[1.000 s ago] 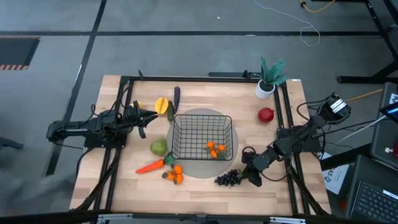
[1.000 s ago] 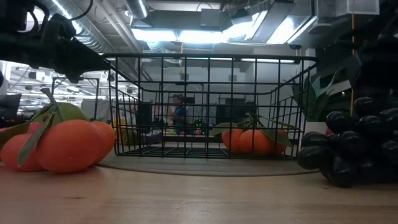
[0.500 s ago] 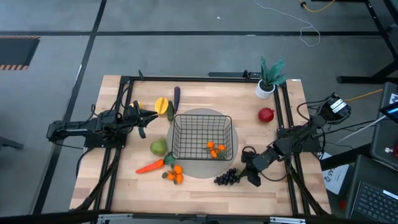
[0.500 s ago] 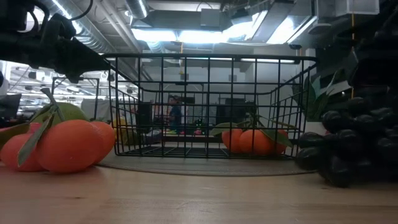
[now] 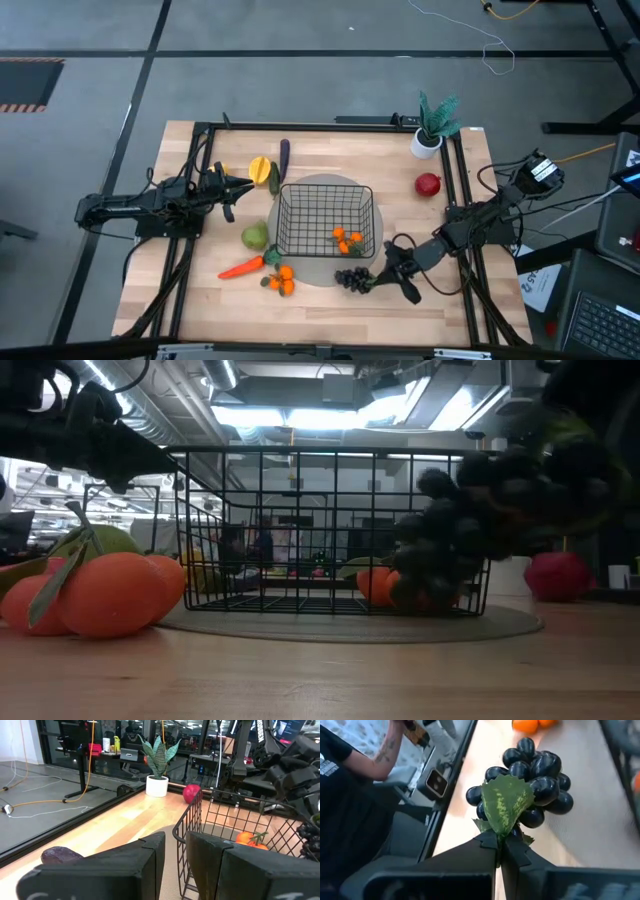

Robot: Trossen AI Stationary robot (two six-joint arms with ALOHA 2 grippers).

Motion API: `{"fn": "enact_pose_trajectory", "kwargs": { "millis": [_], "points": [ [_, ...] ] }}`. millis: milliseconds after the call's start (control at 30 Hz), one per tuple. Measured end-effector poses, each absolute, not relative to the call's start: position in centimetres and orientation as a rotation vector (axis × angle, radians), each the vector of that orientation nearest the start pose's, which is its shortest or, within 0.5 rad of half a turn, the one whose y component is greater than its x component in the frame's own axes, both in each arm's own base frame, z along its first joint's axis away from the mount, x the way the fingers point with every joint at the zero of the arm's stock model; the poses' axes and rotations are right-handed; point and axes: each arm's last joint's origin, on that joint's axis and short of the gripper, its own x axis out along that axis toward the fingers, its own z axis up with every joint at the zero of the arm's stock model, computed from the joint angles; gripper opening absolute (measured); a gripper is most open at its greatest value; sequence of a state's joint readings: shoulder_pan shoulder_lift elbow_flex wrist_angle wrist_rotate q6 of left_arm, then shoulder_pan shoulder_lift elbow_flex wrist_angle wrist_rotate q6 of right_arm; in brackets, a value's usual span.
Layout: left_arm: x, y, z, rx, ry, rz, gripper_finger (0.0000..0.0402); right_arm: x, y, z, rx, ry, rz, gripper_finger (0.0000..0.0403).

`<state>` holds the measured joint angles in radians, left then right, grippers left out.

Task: Build produce basket
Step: Put the dark purple grapes into the black wire basket

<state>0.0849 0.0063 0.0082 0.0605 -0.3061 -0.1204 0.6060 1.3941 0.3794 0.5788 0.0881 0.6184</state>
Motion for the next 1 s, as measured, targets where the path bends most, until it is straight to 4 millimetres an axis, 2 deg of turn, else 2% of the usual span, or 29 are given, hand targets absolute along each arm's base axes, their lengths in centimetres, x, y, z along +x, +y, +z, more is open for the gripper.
{"fn": "enact_pose_trajectory", "kwargs": {
  "millis": [300, 567, 800, 1000],
  "points": [
    [9.5, 1.7, 17.2, -0.126, -0.086, 0.387, 0.0069, 20.5, 13.8, 16.3, 0.308, 0.337, 0.430, 0.0000],
    [9.5, 1.7, 17.2, -0.126, -0.086, 0.386, 0.0069, 20.7, 13.9, 17.1, 0.221, 0.229, 0.462, 0.0000],
    [9.5, 1.7, 17.2, -0.126, -0.086, 0.386, 0.0069, 20.9, 13.7, 18.0, 0.020, 0.080, 0.389, 0.0000],
    [9.5, 1.7, 17.2, -0.126, -0.086, 0.387, 0.0069, 21.0, 13.4, 18.5, -0.086, 0.007, 0.297, 0.0000]
  ]
}}
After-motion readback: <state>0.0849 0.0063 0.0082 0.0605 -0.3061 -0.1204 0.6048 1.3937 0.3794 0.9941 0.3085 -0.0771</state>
